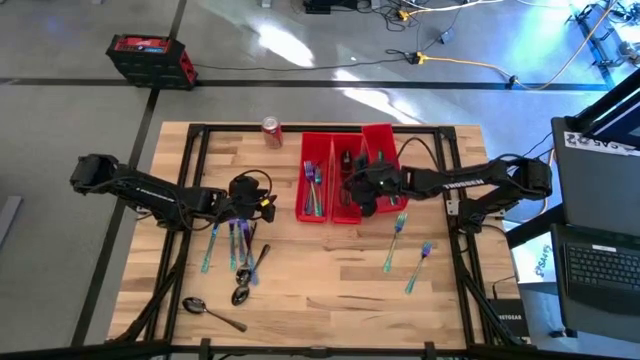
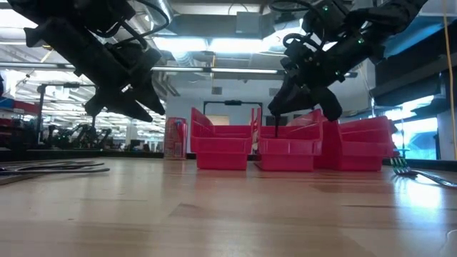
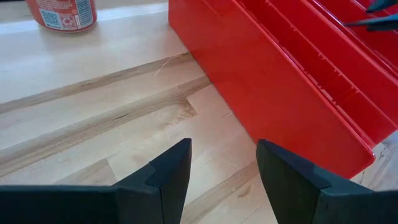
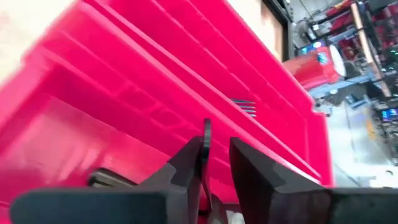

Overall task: Sort silverware
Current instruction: Put the black spoon into the center red bin

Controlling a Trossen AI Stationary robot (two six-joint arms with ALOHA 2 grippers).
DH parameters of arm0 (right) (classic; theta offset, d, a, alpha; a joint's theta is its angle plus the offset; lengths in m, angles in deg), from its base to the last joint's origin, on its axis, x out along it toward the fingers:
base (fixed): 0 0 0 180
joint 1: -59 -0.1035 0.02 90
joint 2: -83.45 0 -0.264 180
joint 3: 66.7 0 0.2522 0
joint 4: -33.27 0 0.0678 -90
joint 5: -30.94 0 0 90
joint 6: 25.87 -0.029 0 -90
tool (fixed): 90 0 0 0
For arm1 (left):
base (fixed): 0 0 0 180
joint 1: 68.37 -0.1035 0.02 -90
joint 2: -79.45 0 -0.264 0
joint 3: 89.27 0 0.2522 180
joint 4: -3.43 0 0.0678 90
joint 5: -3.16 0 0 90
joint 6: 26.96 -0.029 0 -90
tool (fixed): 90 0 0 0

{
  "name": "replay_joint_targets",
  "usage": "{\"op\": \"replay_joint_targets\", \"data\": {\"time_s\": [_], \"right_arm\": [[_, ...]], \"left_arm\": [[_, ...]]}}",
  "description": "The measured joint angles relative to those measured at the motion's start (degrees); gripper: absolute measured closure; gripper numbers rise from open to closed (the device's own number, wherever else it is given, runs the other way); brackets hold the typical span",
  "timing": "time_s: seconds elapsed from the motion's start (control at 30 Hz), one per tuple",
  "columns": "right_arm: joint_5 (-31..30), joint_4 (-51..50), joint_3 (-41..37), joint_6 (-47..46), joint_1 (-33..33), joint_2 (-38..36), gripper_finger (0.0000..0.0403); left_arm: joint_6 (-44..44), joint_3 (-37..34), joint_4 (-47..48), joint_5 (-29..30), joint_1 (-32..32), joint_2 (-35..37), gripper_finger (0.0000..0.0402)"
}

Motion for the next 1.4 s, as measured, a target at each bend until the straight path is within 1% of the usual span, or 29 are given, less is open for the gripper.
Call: {"op": "replay_joint_targets", "data": {"time_s": [0.17, 0.33, 0.57, 0.67, 0.8, 0.97, 1.1, 1.2, 1.27, 1.33, 1.4], "right_arm": [[0.6, -3.5, 0.0, -7.8, -1.1, -0.1, 0.0321], [0.8, -4.1, 0.1, -12.6, -3.7, -0.2, 0.0303], [0.3, -7.0, 0.5, -22.4, -6.1, -0.2, 0.0281], [-0.4, -9.9, 2.4, -24.0, -7.6, -0.2, 0.0272], [-3.9, -14.0, 5.6, -24.9, -8.6, -0.2, 0.0267], [-4.8, -19.6, 10.7, -26.8, -9.6, -0.1, 0.0266], [-5.1, -23.6, 14.7, -28.0, -13.1, -0.1, 0.0267], [-6.3, -27.0, 17.6, -32.3, -16.4, -0.1, 0.0266], [-6.3, -29.4, 19.1, -35.3, -18.6, -0.1, 0.0267], [-6.3, -29.7, 20.1, -38.7, -20.8, -0.1, 0.0267], [-6.3, -28.2, 20.4, -42.9, -22.7, -0.1, 0.0267]], "left_arm": [[0.6, 0.0, 0.0, 0.0, 0.0, 0.0, 0.0231], [0.5, 0.0, 0.0, 0.0, 0.0, 0.0, 0.0231], [0.6, 0.0, 0.0, 0.0, 0.0, 0.0, 0.0231], [0.6, 0.0, 0.0, -0.2, 0.0, 0.0, 0.0231], [0.4, 0.0, 0.0, -0.2, 0.0, 0.0, 0.0231], [0.4, 0.0, 0.0, -0.3, 0.0, 0.0, 0.0231], [0.4, 0.0, 0.0, -1.5, 0.0, 0.0, 0.0231], [0.1, 0.0, 0.0, -3.2, 0.1, 0.0, 0.0231], [-1.2, 0.0, 0.0, -5.4, 0.4, 0.0, 0.0231], [-3.4, 0.0, 0.0, -9.8, 1.1, 0.0, 0.0231], [-5.5, 0.0, 0.0, -16.0, 2.4, 0.0, 0.0231]]}}
